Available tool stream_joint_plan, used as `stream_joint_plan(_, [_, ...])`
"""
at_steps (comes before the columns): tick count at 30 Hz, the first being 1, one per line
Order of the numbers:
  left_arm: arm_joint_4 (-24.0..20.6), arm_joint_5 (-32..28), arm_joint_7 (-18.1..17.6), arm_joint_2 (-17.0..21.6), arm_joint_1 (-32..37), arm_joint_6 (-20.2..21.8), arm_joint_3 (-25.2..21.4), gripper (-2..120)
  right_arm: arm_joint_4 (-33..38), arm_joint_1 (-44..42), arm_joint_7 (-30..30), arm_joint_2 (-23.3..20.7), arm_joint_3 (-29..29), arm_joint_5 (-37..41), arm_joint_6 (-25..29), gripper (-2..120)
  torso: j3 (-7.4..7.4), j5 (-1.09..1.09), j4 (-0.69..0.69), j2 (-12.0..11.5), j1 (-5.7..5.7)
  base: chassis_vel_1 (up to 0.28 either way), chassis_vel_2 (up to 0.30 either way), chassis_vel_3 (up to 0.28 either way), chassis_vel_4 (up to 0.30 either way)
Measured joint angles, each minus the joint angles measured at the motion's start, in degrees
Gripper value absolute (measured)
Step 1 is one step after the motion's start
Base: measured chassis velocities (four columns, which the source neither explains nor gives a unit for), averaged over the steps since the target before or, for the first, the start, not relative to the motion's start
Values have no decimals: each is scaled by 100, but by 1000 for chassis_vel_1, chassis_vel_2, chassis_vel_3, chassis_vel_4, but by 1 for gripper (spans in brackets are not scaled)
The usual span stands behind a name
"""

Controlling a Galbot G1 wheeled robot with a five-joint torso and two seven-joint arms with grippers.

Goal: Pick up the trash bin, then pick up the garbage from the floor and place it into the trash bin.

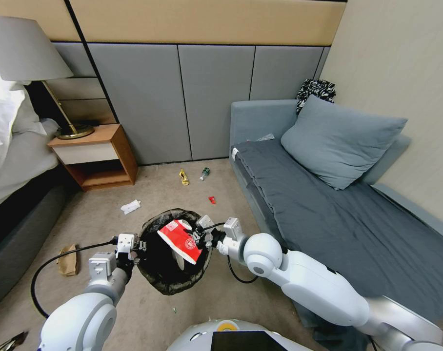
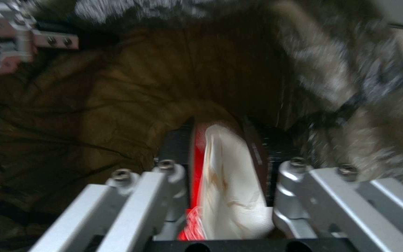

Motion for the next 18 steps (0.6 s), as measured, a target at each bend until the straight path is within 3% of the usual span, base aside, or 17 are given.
stream_joint_plan(10, [0,-1,0,-22,7,0,11,1,-28,-36,94,63,-45,-20,15,64,0,0,0,0,0,0,0,0,0])
stream_joint_plan(13, [0,0,-1,-27,14,0,16,1,56,-38,159,25,6,7,48,81,0,0,0,0,0,0,0,0,0])
stream_joint_plan(16, [0,4,-2,-27,14,0,16,1,104,-42,186,6,49,41,56,86,0,0,0,0,0,0,0,0,0])
stream_joint_plan(18, [0,6,-2,-24,15,0,16,1,242,-57,247,-33,136,130,63,96,0,0,0,0,0,0,0,0,0])
